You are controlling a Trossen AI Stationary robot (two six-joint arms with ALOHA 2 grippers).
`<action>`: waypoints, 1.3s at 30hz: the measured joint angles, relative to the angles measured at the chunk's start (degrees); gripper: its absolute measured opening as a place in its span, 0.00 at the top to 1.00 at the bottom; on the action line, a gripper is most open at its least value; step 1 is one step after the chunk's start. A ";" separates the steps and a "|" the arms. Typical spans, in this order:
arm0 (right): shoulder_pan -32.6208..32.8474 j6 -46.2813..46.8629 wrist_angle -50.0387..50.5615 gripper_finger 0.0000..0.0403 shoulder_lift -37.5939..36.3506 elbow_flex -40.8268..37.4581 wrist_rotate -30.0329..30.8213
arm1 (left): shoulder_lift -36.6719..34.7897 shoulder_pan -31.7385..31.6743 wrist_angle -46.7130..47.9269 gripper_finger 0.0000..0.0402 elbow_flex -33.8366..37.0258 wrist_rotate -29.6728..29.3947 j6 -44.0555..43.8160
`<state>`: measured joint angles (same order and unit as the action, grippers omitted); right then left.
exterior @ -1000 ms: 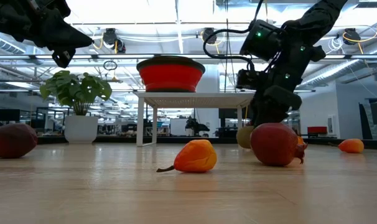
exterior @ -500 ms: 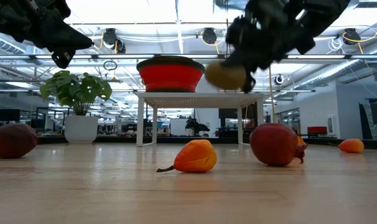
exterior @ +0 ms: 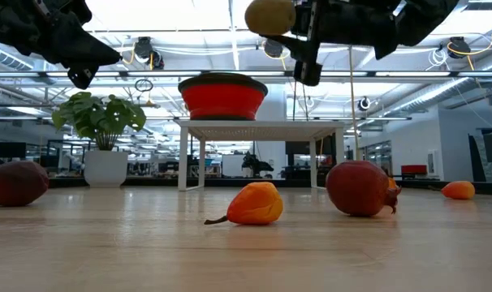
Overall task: Pick & Place Fruit
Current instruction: Put the kiwi into the red strainer bowl
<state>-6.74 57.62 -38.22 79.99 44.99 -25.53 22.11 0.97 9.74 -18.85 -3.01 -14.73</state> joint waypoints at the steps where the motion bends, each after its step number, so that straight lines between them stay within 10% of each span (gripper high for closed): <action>1: 0.00 3.00 -0.47 0.52 0.00 0.00 0.02 | 0.00 0.00 0.00 0.94 0.00 0.00 0.03; 18: 0.00 35.82 -3.58 0.50 -0.02 0.00 0.19 | 0.00 0.00 -0.02 0.94 0.00 0.00 0.03; 39: -0.02 37.76 -3.58 0.49 -0.02 0.00 0.19 | 0.00 0.00 -0.07 0.94 0.00 -0.02 1.54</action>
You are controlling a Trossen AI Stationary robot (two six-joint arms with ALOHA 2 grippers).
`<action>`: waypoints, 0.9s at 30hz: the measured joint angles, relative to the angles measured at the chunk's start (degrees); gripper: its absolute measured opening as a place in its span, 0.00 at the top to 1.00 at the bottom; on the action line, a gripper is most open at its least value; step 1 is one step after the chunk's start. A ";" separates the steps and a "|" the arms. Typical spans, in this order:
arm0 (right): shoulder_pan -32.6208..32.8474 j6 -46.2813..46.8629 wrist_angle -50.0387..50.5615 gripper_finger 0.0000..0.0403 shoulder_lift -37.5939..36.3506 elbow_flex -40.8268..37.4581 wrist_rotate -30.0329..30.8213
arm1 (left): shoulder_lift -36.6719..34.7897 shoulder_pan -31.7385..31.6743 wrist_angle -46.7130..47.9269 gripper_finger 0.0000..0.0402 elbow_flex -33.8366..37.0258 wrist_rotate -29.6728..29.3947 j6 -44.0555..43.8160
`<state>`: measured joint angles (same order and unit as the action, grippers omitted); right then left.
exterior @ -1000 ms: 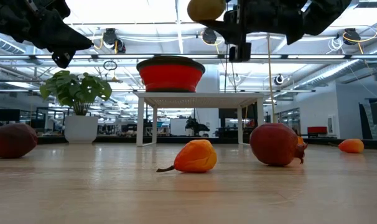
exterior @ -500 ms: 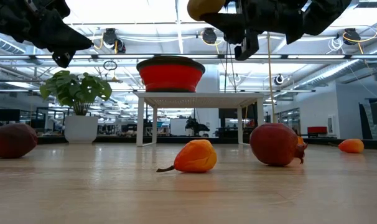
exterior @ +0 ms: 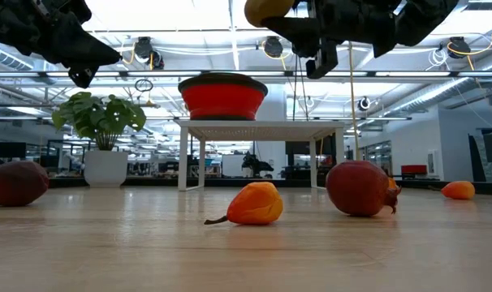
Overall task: Pick & Place Fruit
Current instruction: Put the kiwi into the red strainer bowl
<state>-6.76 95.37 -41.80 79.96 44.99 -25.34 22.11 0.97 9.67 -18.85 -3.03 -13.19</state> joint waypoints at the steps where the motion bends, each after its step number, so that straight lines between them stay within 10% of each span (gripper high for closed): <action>1: 0.00 0.00 0.00 0.49 0.00 0.00 0.00 | 0.00 0.00 0.00 0.94 0.00 0.00 0.00; 8: 0.00 -4.54 0.02 0.49 0.00 0.00 0.78 | 0.00 0.00 0.00 0.94 0.00 -0.02 0.00; 27: 0.00 -56.89 0.00 0.49 0.00 0.00 7.58 | 0.00 0.00 0.00 0.94 0.00 -0.02 -0.02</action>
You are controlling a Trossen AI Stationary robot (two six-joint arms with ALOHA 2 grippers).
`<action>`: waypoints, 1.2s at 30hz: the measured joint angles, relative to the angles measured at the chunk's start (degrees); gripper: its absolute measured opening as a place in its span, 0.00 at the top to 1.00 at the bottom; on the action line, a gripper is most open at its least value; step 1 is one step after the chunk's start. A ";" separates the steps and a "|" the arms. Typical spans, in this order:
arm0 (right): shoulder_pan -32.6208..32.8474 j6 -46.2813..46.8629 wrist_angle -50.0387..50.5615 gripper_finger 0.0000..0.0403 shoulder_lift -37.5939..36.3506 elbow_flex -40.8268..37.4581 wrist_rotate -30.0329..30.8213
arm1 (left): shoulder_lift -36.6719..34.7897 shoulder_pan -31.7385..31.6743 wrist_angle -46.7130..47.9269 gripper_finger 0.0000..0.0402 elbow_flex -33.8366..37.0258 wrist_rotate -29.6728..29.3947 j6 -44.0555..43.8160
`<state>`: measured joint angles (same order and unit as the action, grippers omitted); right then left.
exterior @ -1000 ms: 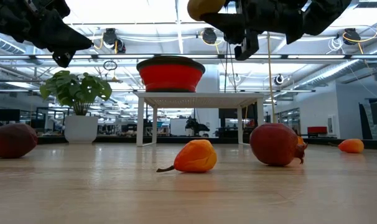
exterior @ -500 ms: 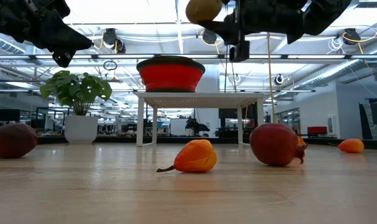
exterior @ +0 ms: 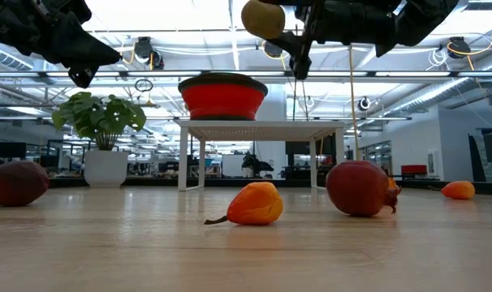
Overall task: Pick & Place Fruit
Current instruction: Put the kiwi into the red strainer bowl
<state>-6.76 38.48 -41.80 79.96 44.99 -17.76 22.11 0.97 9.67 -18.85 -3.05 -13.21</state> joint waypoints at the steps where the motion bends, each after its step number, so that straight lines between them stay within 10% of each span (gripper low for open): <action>1: 0.00 -3.27 0.00 0.49 0.00 0.00 0.00 | 0.00 0.00 0.00 0.94 0.00 0.00 -0.01; 16: 0.00 -41.49 0.00 0.49 0.00 0.00 -0.03 | 0.00 0.01 0.00 0.94 0.00 -0.02 -1.09; 36: -0.41 -66.55 0.07 0.49 0.00 0.00 4.51 | 0.00 0.00 0.19 0.94 0.00 -0.07 -4.04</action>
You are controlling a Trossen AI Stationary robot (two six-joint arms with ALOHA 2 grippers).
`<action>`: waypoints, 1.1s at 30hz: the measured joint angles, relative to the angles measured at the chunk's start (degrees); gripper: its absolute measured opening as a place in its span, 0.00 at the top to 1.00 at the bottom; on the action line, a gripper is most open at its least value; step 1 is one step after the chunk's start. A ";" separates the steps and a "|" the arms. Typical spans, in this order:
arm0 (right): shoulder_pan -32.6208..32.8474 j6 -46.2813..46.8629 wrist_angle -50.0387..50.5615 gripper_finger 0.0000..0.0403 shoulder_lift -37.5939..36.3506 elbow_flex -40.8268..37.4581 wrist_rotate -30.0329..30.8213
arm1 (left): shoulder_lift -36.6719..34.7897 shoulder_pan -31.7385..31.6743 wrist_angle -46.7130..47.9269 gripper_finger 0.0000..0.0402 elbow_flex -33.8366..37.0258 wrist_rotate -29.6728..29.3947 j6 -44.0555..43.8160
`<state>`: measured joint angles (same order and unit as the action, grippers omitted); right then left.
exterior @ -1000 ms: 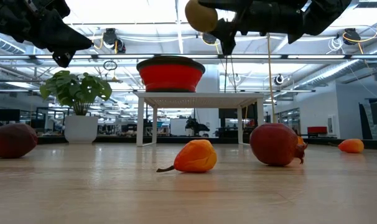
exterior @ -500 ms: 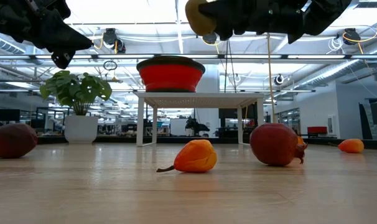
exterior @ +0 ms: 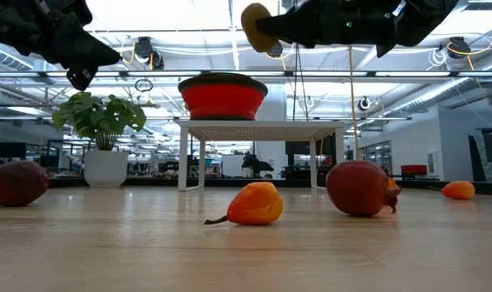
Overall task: Pick & Place Fruit
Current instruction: Put the kiwi into the red strainer bowl
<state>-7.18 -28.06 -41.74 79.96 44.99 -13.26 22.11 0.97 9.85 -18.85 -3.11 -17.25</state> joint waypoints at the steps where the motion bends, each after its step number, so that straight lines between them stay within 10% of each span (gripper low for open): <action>1: -0.12 -1.01 0.08 0.49 0.00 0.00 0.00 | 0.00 0.01 0.11 0.94 0.00 0.00 -0.11; 17: -1.12 6.13 8.07 0.49 0.02 0.50 4.43 | 0.00 0.00 0.34 0.94 0.00 -0.02 -3.03; 33: -2.25 4.48 37.94 0.49 0.02 21.00 4.31 | 0.00 0.01 0.67 0.94 0.00 -0.02 -3.66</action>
<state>-9.43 -23.58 -3.79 79.99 65.99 -8.95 22.11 0.99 10.52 -18.85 -3.14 -20.91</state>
